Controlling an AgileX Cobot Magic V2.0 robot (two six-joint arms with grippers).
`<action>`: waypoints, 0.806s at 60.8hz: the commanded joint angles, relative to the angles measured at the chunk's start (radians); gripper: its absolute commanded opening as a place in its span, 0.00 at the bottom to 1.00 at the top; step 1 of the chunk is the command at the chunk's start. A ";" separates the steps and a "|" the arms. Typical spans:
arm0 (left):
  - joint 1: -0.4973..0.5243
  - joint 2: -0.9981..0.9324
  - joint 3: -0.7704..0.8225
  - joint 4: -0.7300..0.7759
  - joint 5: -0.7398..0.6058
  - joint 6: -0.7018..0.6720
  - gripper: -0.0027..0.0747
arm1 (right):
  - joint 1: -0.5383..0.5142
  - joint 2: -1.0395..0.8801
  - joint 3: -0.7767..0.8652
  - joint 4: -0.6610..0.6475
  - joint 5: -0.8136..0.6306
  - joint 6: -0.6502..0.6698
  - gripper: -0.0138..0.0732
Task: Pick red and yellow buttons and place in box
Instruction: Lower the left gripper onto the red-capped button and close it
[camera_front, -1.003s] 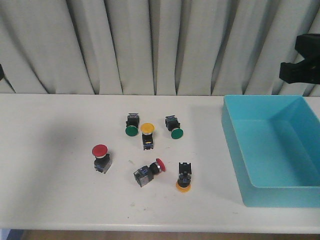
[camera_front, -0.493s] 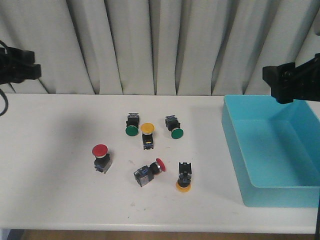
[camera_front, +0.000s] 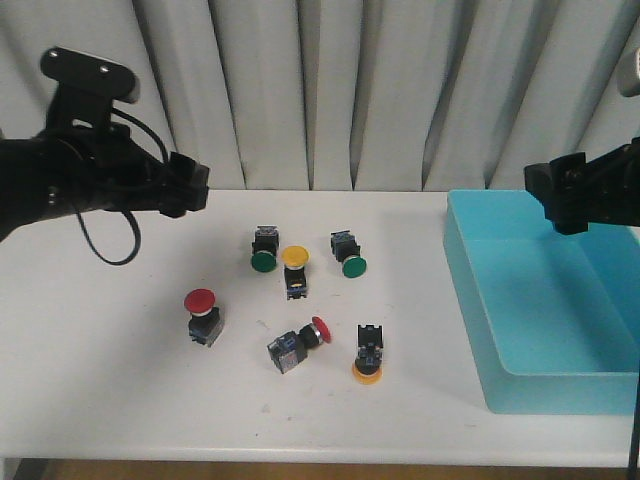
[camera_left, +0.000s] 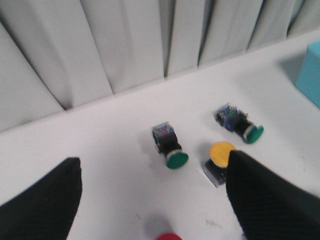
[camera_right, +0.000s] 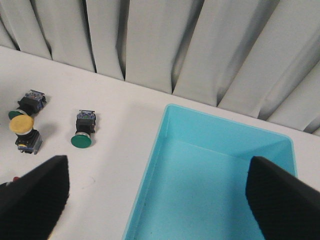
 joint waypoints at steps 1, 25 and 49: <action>-0.012 0.034 -0.077 -0.052 0.043 -0.011 0.78 | 0.001 -0.016 -0.035 -0.010 -0.049 0.005 0.93; -0.011 0.297 -0.252 -0.068 0.315 -0.010 0.78 | 0.001 -0.016 -0.035 0.010 -0.029 0.005 0.92; -0.011 0.419 -0.259 -0.070 0.378 -0.010 0.78 | 0.001 -0.016 -0.035 0.016 -0.029 0.005 0.91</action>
